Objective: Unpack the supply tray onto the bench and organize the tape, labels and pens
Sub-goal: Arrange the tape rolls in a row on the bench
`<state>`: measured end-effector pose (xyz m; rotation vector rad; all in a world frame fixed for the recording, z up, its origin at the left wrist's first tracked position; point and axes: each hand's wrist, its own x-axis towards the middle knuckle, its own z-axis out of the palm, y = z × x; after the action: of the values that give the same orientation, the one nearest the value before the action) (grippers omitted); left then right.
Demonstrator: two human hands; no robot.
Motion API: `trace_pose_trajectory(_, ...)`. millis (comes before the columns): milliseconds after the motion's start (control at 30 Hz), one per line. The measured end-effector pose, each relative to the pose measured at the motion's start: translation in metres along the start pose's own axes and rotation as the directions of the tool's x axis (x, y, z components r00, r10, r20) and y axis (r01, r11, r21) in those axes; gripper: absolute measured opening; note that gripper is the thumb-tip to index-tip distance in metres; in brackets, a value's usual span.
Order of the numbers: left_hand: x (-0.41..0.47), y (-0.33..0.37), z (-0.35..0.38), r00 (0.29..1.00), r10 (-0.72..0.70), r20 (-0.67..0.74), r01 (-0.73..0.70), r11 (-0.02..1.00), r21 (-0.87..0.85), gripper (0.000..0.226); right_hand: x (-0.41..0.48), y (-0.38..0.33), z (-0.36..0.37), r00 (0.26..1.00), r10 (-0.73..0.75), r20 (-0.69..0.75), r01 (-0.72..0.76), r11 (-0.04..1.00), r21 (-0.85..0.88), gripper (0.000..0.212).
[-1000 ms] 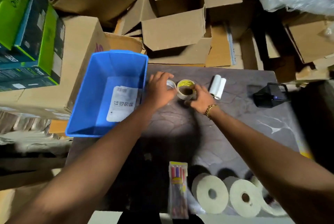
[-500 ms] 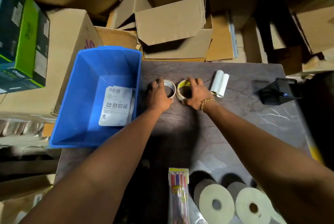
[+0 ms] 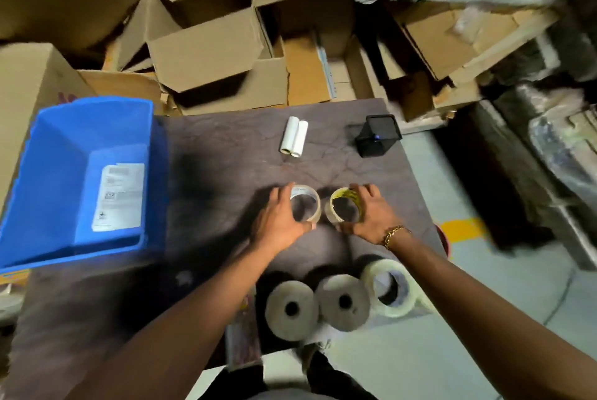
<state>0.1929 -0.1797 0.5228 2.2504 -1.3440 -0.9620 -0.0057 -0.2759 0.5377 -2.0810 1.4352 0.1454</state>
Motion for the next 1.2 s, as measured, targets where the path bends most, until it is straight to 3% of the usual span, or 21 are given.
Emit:
trace_pose_trajectory(200,-0.012,0.083,0.090,0.998,0.030,0.058,-0.033,0.998,0.058,0.095,-0.038,0.112,-0.023,0.986,0.152,-0.065,-0.151,0.988,0.020,0.102)
trace_pose_trajectory(367,-0.011,0.126,0.140,0.996,0.047,0.070,-0.057,0.986,0.157,0.091,-0.045,0.156,-0.026,0.972,0.211,-0.101,-0.210,0.978,0.018,0.099)
trace_pose_trajectory(600,-0.010,0.147,0.174,0.997,0.036,0.069,-0.052,0.968,0.244,0.090,-0.043,0.183,-0.019,0.968,0.236,-0.085,-0.240,0.970,-0.037,0.100)
trace_pose_trajectory(733,-0.010,0.145,0.180,0.996,0.025,0.081,-0.043,0.971,0.233,0.108,-0.048,0.193,-0.021,0.971,0.236,-0.040,-0.236,0.972,0.007,0.111)
trace_pose_trajectory(833,-0.027,0.143,0.178,0.997,0.034,0.070,-0.051,0.964,0.261,0.117,-0.069,0.194,-0.023,0.967,0.236,-0.098,-0.229,0.970,0.076,0.109)
trace_pose_trajectory(933,-0.058,0.138,0.173,0.994,0.094,0.064,-0.111,0.923,0.368,0.119,-0.105,0.197,-0.013,0.978,0.194,-0.082,-0.190,0.980,0.064,0.112)
trace_pose_trajectory(1067,-0.091,0.132,0.177,0.986,0.107,0.126,-0.156,0.855,0.494,0.125,-0.142,0.197,0.010,0.982,0.180,0.059,-0.179,0.984,-0.026,0.133)
trace_pose_trajectory(1200,-0.099,0.125,0.186,0.970,0.078,0.232,-0.202,0.788,0.582,0.137,-0.146,0.197,0.024,0.984,0.177,0.017,-0.175,0.981,-0.089,0.132)
